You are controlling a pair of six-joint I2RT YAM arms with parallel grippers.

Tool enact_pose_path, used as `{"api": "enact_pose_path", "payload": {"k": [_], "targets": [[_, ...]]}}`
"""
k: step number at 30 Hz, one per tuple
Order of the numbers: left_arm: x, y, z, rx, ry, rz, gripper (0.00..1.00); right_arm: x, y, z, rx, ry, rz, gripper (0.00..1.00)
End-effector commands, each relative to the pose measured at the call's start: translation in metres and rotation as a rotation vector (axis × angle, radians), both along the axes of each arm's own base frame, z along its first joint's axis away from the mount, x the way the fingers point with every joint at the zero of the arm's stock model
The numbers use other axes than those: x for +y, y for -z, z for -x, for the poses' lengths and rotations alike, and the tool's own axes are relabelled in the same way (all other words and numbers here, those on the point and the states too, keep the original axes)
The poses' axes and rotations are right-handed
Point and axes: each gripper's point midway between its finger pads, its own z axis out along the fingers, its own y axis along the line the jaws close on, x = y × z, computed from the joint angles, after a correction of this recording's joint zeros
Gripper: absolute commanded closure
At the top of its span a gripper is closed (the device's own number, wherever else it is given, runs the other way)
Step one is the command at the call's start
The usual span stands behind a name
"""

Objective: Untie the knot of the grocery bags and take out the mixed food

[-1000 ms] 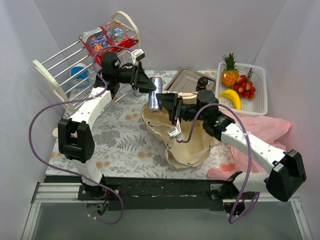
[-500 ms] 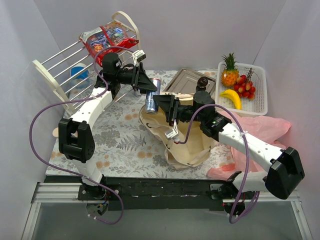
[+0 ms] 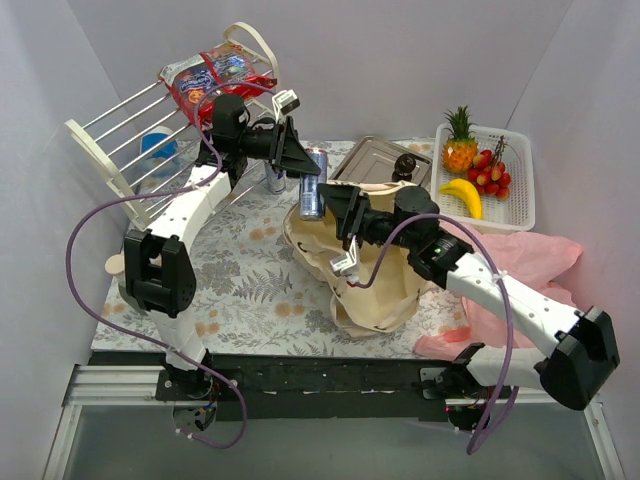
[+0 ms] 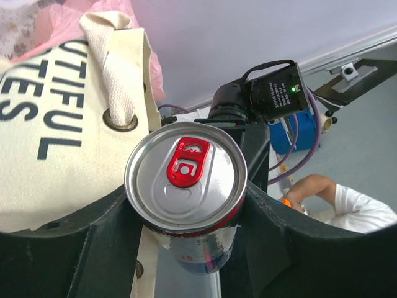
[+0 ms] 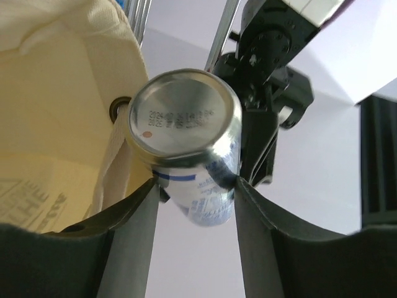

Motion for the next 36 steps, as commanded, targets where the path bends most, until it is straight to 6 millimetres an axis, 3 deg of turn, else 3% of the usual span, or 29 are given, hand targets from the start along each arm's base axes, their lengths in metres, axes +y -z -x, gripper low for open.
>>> {"api": "enact_pose_path", "payload": {"k": [1, 2, 5, 8, 9, 12, 14, 16, 17, 18, 19, 20, 21, 23, 24, 25, 27, 28, 29, 31, 32, 33, 34, 36], "targets": [[0.011, -0.063, 0.006, -0.252, 0.016, 0.063, 1.0, -0.041, 0.022, -0.004, 0.265, 0.187, -0.019, 0.39], [0.014, -0.073, 0.007, -0.284, 0.011, 0.069, 1.0, -0.046, 0.03, -0.001, 0.34, 0.207, -0.046, 0.36], [0.02, -0.082, 0.007, -0.313, -0.003, 0.073, 1.0, -0.064, 0.052, 0.01, 0.426, 0.25, -0.084, 0.04], [0.027, -0.086, 0.005, -0.333, -0.027, 0.073, 1.0, -0.08, 0.06, 0.016, 0.559, 0.303, -0.187, 0.01], [0.029, -0.092, 0.005, -0.359, -0.038, 0.078, 1.0, -0.082, 0.059, 0.018, 0.68, 0.324, -0.257, 0.02], [0.041, -0.114, 0.003, -0.458, -0.087, 0.087, 1.0, -0.087, 0.034, 0.01, 0.861, 0.389, -0.414, 0.05], [0.055, -0.124, -0.004, -0.497, -0.155, 0.078, 1.0, -0.085, -0.002, 0.013, 0.929, 0.36, -0.506, 0.06], [0.072, -0.132, -0.015, -0.532, -0.239, 0.063, 1.0, -0.08, -0.021, 0.023, 1.054, 0.313, -0.552, 0.05], [0.078, -0.133, -0.019, -0.57, -0.268, 0.058, 1.0, -0.075, -0.06, 0.035, 1.055, 0.217, -0.58, 0.05], [0.084, -0.136, -0.019, -0.589, -0.293, 0.052, 1.0, -0.072, -0.065, 0.039, 1.109, 0.2, -0.577, 0.06], [0.093, -0.127, -0.026, -0.561, -0.332, 0.032, 1.0, -0.069, -0.072, 0.045, 1.206, 0.191, -0.593, 0.07], [0.097, -0.123, -0.037, -0.624, -0.388, 0.011, 1.0, -0.065, -0.097, 0.051, 1.249, 0.143, -0.603, 0.09], [0.101, -0.123, -0.036, -0.666, -0.429, -0.011, 1.0, -0.065, -0.106, 0.053, 1.294, 0.13, -0.607, 0.11], [0.109, -0.094, -0.05, -0.667, -0.537, -0.107, 1.0, -0.057, -0.112, 0.066, 1.466, 0.062, -0.582, 0.17], [0.113, -0.098, -0.043, -0.781, -0.572, -0.136, 1.0, -0.059, -0.111, 0.066, 1.511, 0.049, -0.579, 0.18], [0.113, -0.077, -0.045, -0.784, -0.596, -0.178, 1.0, -0.057, -0.11, 0.07, 1.558, 0.022, -0.563, 0.19], [0.121, -0.068, -0.049, -0.867, -0.678, -0.243, 1.0, -0.052, -0.103, 0.078, 1.625, -0.02, -0.51, 0.23], [0.12, -0.077, -0.035, -0.938, -0.697, -0.238, 1.0, -0.051, -0.099, 0.076, 1.644, -0.012, -0.508, 0.23], [0.121, -0.06, -0.036, -0.923, -0.715, -0.27, 1.0, -0.051, -0.095, 0.072, 1.657, 0.002, -0.513, 0.24], [0.124, -0.06, -0.03, -0.988, -0.776, -0.312, 1.0, -0.051, -0.09, 0.066, 1.662, 0.018, -0.52, 0.23], [0.125, -0.041, -0.029, -0.964, -0.792, -0.347, 1.0, -0.05, -0.085, 0.059, 1.668, 0.041, -0.529, 0.23], [0.132, -0.04, -0.034, -0.981, -0.86, -0.375, 1.0, -0.049, -0.077, 0.054, 1.672, 0.063, -0.531, 0.23], [0.133, -0.043, -0.026, -1.013, -0.876, -0.376, 1.0, -0.049, -0.072, 0.05, 1.672, 0.081, -0.537, 0.23], [0.137, -0.015, -0.027, -1.008, -0.896, -0.426, 1.0, -0.051, -0.062, 0.039, 1.648, 0.126, -0.552, 0.23]]}}
